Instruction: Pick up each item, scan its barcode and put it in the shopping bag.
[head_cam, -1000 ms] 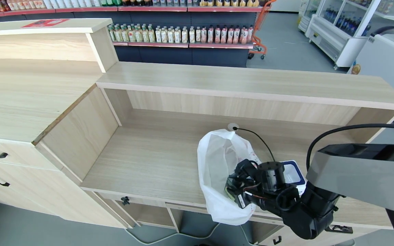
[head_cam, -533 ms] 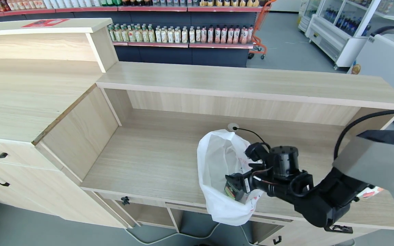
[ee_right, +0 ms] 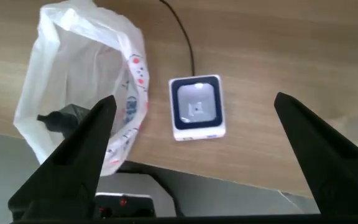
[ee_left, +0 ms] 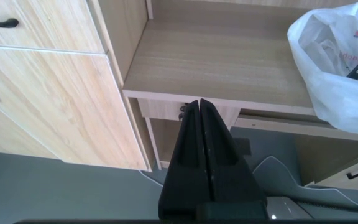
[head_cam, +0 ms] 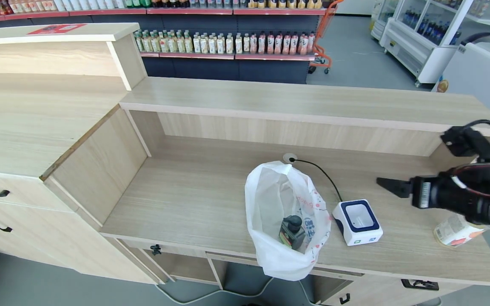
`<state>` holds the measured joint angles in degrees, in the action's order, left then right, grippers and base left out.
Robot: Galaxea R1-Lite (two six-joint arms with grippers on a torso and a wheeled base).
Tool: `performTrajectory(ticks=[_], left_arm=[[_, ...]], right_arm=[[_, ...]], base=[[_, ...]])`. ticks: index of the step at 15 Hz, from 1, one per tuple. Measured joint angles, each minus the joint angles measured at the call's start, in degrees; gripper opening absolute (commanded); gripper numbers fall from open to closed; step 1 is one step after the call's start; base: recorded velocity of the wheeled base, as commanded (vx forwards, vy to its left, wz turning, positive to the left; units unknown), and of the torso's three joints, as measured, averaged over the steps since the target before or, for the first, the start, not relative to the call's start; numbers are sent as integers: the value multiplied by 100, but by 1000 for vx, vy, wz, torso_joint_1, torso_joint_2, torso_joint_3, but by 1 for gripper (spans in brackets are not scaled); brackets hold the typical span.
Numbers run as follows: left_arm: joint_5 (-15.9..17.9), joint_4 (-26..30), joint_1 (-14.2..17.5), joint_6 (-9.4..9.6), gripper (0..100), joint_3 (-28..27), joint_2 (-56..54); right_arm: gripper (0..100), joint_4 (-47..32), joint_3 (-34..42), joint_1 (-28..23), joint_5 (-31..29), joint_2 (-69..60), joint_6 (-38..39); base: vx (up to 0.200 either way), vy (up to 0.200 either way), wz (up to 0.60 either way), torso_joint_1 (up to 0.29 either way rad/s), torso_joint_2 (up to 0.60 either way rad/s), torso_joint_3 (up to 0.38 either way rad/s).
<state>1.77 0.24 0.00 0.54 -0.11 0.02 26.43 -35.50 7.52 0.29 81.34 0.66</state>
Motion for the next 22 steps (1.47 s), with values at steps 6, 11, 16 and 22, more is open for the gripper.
performTrajectory(ticks=[6, 11, 16, 22], left_arm=[[1, 0, 0, 0, 0, 0, 0], [-2, 0, 0, 12, 0, -2, 0], [0, 2, 0, 9, 0, -2, 0], [0, 0, 0, 9, 0, -2, 0]], right_arm=[[100, -1271, 1152, -975, -27, -2334, -227], [100, -1502, 1368, -1115, -61, -2964, -211], [100, -1506, 1398, -1215, -59, -2993, -218], [100, -1508, 1458, -1218, -56, -2988, -240]], base=[[0, -33, 0, 0, 0, 0], [0, -200, 0, 0, 2, 4], [0, -200, 0, 3, 2, 2], [0, -200, 0, 4, 2, 4]])
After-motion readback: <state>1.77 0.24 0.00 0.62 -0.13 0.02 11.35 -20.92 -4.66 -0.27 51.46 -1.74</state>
